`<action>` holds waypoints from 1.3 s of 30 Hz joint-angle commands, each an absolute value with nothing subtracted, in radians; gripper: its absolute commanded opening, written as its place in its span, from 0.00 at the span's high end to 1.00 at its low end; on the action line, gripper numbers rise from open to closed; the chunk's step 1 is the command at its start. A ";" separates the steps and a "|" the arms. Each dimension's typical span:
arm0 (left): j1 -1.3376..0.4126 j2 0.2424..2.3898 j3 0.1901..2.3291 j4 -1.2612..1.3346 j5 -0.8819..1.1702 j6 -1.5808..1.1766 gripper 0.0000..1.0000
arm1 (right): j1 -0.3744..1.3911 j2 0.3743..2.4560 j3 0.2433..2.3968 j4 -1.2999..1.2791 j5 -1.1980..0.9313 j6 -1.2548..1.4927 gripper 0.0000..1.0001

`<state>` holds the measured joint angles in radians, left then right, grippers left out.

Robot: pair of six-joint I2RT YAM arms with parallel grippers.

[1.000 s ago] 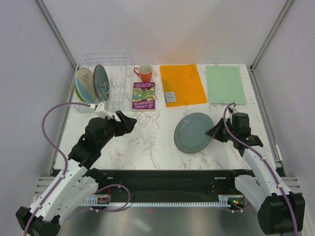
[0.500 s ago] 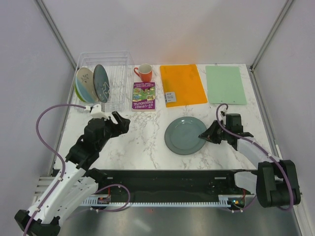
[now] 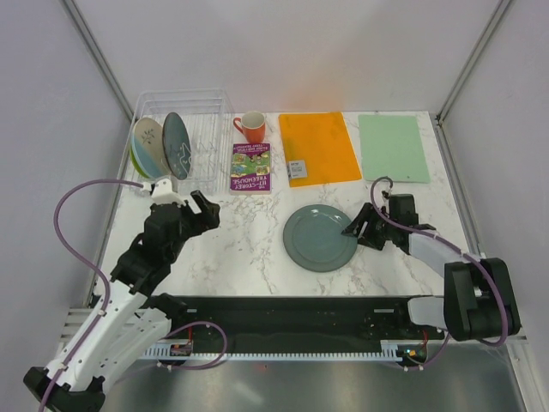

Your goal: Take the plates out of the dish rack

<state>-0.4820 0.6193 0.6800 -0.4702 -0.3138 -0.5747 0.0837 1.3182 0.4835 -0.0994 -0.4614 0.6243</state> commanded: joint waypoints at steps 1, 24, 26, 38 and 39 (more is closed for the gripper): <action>-0.482 0.647 0.767 -0.486 -0.463 -0.494 0.07 | 0.083 1.203 0.502 -0.263 -0.171 0.555 0.27; -0.135 1.498 1.233 -0.062 -0.758 -0.108 0.01 | 0.083 0.897 0.649 -0.422 -0.067 0.430 0.17; -0.130 1.576 1.267 -0.025 -0.749 -0.063 0.04 | 0.081 0.923 0.646 -0.405 -0.077 0.428 0.17; -0.118 1.822 1.450 0.040 -0.776 -0.002 0.23 | 0.081 1.016 0.675 -0.380 -0.120 0.416 0.17; -0.118 1.836 1.456 0.043 -0.776 -0.002 0.26 | 0.081 1.015 0.675 -0.380 -0.118 0.414 0.17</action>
<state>-0.1253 1.7962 1.4059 -0.0410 -0.7506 -0.0597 0.0822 1.0206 0.6472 -0.4141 -0.1005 0.4316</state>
